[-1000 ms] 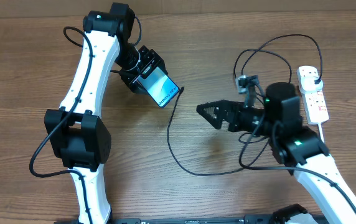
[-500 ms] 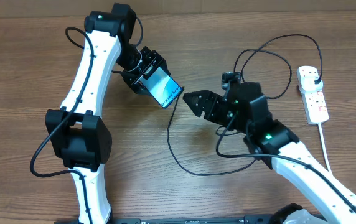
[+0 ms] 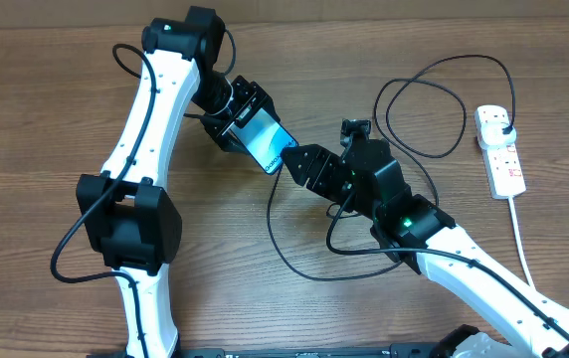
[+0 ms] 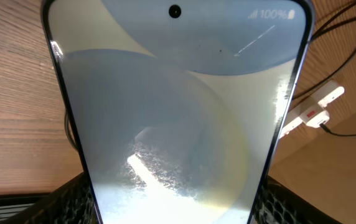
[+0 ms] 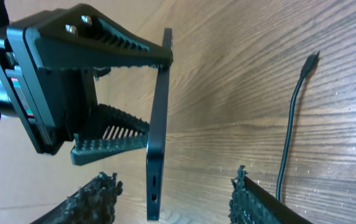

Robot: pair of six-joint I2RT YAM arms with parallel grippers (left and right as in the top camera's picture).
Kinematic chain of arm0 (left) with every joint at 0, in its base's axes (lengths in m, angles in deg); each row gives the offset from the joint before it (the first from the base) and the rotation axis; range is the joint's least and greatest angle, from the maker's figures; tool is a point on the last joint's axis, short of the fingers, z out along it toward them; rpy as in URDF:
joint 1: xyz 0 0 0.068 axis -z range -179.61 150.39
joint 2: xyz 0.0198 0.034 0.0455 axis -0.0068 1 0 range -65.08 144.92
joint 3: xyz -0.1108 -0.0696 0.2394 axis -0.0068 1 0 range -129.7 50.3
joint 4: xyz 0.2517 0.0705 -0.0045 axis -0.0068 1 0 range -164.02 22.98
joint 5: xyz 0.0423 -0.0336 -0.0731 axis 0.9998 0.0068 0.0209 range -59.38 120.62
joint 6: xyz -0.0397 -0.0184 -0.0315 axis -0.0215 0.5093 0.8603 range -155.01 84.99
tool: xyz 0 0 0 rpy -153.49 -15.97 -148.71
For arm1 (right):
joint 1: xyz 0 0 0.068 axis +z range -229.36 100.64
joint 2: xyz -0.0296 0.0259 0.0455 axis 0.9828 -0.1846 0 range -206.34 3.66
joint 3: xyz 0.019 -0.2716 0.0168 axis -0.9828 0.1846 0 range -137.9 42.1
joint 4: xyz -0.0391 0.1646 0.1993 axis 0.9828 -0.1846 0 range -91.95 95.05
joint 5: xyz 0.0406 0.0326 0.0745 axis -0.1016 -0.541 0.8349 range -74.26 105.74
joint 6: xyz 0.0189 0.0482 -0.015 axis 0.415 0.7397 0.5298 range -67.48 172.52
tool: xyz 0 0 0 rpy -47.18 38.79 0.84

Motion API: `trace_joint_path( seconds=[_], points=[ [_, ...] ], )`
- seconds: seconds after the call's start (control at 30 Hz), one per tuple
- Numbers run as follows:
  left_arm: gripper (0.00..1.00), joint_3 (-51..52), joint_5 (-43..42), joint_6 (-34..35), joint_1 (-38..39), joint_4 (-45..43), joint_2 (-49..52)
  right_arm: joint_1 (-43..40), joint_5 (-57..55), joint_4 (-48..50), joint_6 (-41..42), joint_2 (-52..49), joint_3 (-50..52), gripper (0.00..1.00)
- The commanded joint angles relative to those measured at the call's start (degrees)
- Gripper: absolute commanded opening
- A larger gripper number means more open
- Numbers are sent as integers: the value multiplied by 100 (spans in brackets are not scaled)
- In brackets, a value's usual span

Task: Plug charger to phone and switch on socket
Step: 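Bring the right gripper to the phone's bottom edge near the left gripper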

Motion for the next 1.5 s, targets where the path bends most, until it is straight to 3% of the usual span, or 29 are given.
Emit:
trace_joint_path(
  seconds=[0.0,0.9,1.3,1.47],
  points=[
    [22,-166,-203,81,109,15,17,26,-127,94,116,-26,-142,59],
    [23,-166,-199,81,437,15,20,166,-269,844,238,-752,-142,37],
    [25,-166,-199,81,437,9,20,166,-254,938,240,-789,-142,18],
    [26,-166,-203,81,437,13,20,166,-254,964,243,-789,-142,15]
  ],
)
